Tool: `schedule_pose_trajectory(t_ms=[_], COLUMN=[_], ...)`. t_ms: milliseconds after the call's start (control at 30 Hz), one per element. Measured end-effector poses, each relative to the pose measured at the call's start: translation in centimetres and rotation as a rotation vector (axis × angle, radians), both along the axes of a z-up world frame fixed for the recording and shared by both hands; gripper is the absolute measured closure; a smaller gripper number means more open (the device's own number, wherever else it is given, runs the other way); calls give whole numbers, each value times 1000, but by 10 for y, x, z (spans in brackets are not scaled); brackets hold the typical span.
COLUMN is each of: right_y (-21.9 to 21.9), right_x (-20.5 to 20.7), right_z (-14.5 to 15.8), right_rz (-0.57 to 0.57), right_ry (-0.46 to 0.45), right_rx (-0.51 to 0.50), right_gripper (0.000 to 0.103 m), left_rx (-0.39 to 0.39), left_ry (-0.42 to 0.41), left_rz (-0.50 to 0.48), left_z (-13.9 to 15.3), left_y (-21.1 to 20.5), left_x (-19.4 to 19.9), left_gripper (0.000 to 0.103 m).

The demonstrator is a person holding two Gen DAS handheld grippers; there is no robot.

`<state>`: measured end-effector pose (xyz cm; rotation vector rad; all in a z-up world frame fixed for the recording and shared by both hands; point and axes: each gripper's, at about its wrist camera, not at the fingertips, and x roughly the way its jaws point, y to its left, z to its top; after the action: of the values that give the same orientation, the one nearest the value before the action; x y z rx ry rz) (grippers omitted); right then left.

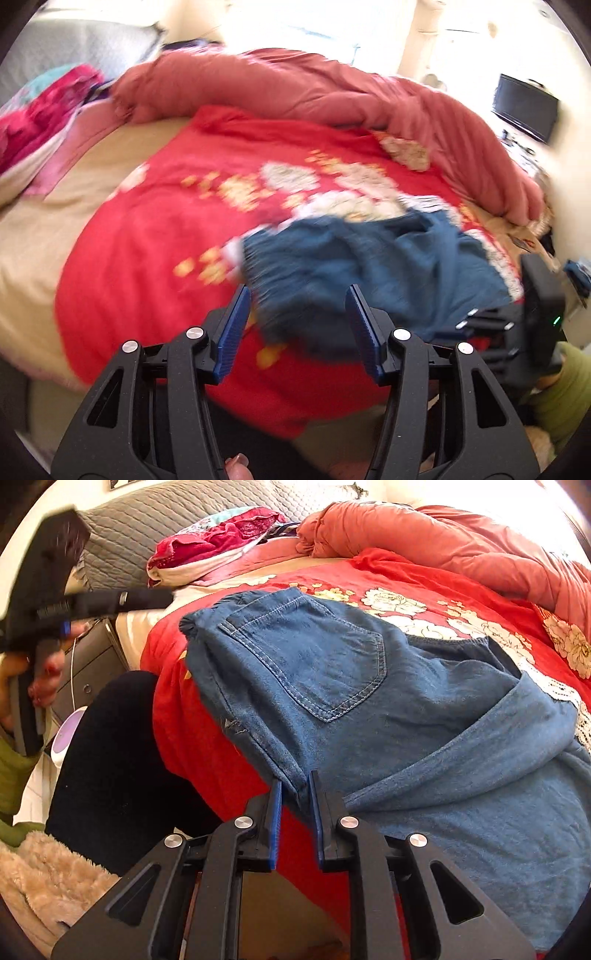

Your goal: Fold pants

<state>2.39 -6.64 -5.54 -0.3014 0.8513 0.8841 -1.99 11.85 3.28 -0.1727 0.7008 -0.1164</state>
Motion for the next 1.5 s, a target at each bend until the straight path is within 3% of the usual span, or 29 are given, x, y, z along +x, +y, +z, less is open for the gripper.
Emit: schedule_pose_trajectory(t_ms=[167,300,333,467,600,767,900,1000,1100,1233,1500], right_y=[-5,-14,-21,-35,-18,-4,-9,-34,-60,-95,-146], right_x=[-2,-6,-6,4,26,53,49,40,40,50,69], right_z=[2,13,23,48,42,1,7,33,53,64,69], right_rz=[-10,-11,-13,-71,-110,-196,-192,-209,-285,-403,-547], right_ry=[23,53,62,32,30,109,100,62,2,-41,-65], right_rx=[21,41,86,179,142,5,48,144,165,166,147], right_gripper=[84,80,80,71,68,68,68,68,58,58,50], left_rx=[-23,78,86,102,87,90,84,38,54,25,-115], left_ry=[40,170,196,175,166,156,132,91,18,5,178], left_rz=[-95,-63,-59,-68,-66,-73,-68,-68,-87,-150,-390], left_z=[-6,-43,-52,-60,-63,-66,-64,-38,-8,2,-35], left_y=[-38,-51,-49,-49,-46,-46,-46,-44,-49,-69,-145], left_x=[39,57,55,43,41,41,41,28,15,23,77], left_gripper=[56,59,60,61,61,61,61,61,60,57,57])
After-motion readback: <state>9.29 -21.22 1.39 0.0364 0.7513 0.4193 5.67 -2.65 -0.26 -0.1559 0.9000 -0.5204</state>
